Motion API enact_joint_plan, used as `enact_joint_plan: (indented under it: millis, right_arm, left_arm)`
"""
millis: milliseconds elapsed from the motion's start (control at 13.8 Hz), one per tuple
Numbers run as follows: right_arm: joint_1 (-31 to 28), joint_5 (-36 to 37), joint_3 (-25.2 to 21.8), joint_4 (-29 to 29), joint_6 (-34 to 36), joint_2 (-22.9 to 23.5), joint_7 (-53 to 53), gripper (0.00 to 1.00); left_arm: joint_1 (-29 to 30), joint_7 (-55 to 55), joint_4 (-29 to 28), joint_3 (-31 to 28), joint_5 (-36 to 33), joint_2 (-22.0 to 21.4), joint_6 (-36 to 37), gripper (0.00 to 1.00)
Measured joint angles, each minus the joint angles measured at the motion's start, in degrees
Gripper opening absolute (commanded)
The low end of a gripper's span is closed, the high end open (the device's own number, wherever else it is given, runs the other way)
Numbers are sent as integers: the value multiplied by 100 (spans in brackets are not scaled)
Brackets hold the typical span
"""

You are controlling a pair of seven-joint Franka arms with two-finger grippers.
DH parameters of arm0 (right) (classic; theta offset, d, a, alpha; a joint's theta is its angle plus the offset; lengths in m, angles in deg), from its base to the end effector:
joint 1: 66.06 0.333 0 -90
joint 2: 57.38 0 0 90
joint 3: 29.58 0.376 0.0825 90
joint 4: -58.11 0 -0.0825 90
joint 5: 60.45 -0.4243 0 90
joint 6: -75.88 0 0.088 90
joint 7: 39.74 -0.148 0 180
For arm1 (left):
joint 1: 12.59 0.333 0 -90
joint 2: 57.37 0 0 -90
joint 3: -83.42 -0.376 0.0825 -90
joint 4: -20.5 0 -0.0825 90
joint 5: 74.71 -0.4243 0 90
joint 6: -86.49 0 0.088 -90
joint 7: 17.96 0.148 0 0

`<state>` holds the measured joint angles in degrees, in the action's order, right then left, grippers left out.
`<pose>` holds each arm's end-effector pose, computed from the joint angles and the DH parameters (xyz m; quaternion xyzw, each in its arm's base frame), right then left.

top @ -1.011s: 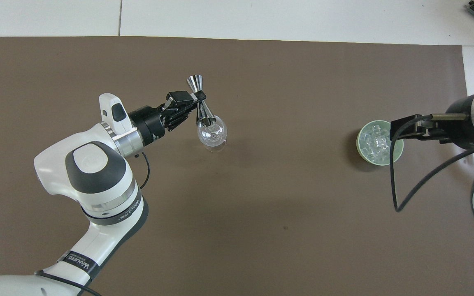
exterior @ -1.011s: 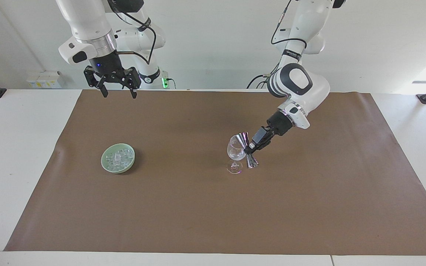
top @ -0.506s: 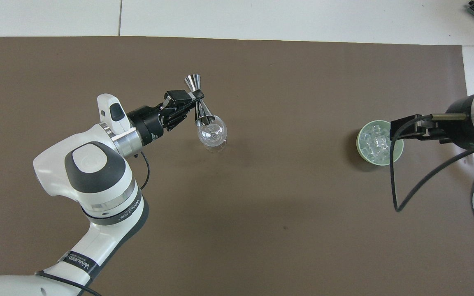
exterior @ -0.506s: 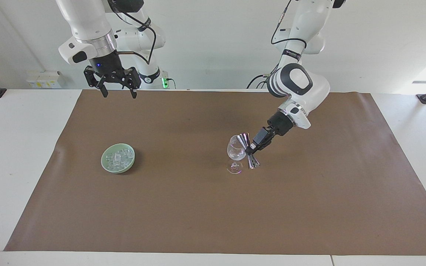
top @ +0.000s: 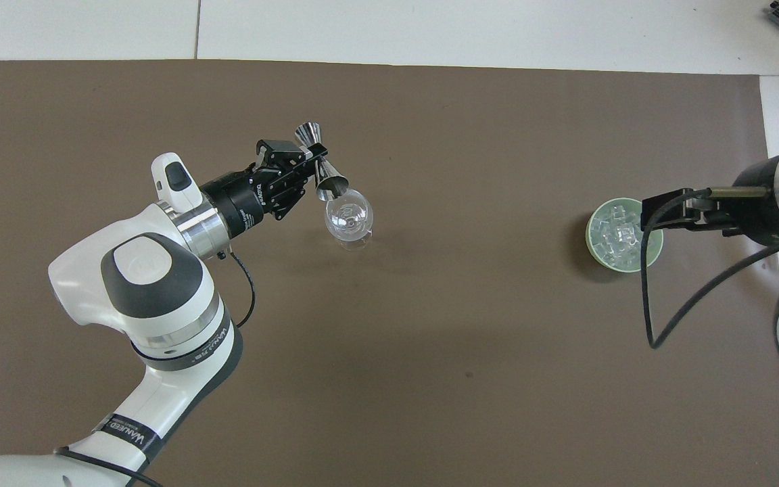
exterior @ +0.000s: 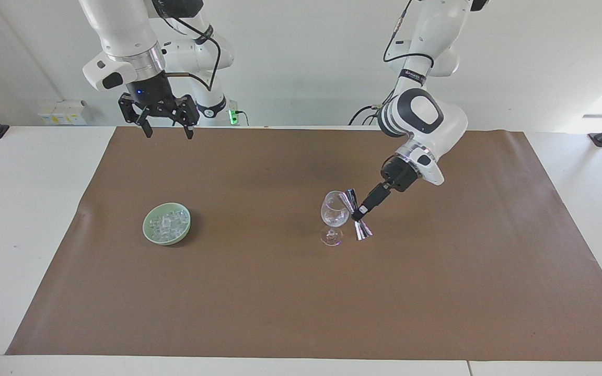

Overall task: Pour wine and add ice with both arms
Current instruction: 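Draw the left gripper with the jigger back from the glass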

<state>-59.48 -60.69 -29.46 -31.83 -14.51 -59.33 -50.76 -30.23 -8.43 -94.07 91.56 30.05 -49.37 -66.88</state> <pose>0.5809 0.0689 0.6647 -0.9991 0.0377 -0.0204 0.0053 0.6178 -0.2818 0.4406 0.7342 0.3854 0.0797 0.5532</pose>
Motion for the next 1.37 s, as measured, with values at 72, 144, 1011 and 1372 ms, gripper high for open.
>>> enact_joint_plan:
  millis: [72,144,1011,1372]
  right_arm:
    - [-3,0,-2,0,0,0,0,100]
    - [-8,0,-5,-1,0,0,0,100]
    - [-127,0,-122,-14,0,-19,0,100]
    - [-143,0,-124,-2,-26,-35,0,100]
  left_arm:
    - [1,-319,4,-1,0,-7,-1,0]
    - [1,-579,6,-2,0,-14,-2,0]
    - [474,-2940,-177,-35,7,-170,565,0]
    - [794,-3283,-578,-46,-27,-433,1264,0]
